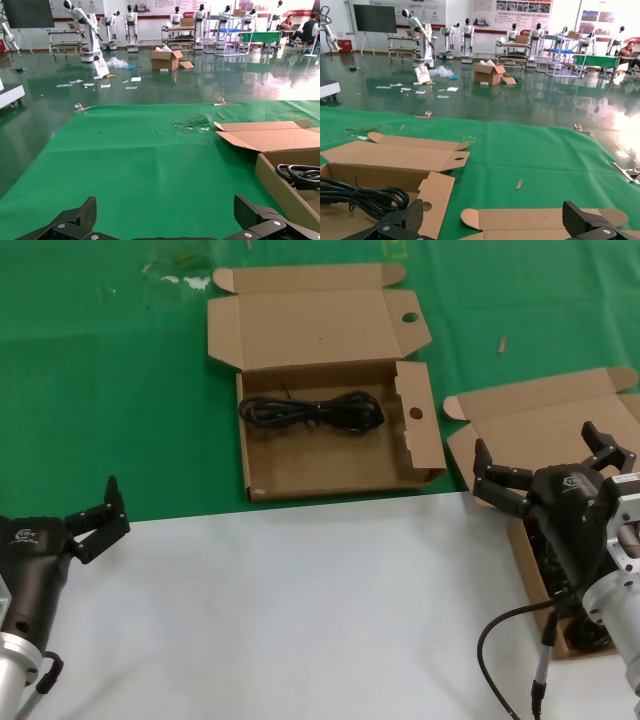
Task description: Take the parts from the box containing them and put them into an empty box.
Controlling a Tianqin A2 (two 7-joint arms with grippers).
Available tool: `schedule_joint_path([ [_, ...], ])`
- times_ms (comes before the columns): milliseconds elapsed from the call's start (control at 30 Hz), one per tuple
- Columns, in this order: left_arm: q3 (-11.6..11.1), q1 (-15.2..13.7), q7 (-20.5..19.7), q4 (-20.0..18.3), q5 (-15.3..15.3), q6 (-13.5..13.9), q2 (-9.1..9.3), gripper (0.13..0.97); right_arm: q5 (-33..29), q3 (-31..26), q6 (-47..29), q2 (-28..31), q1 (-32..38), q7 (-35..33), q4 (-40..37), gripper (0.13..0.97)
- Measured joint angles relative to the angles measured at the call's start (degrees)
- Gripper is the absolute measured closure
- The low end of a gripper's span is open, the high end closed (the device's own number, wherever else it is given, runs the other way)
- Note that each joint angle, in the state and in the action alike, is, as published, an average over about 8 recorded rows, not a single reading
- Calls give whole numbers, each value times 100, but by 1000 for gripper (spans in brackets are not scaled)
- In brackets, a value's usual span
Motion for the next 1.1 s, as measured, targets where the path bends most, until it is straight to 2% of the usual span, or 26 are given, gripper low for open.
schedule_joint_path([
  [1100,0,0,2,0,0,0,0,132,0,0,0,0,0,0,0,129],
])
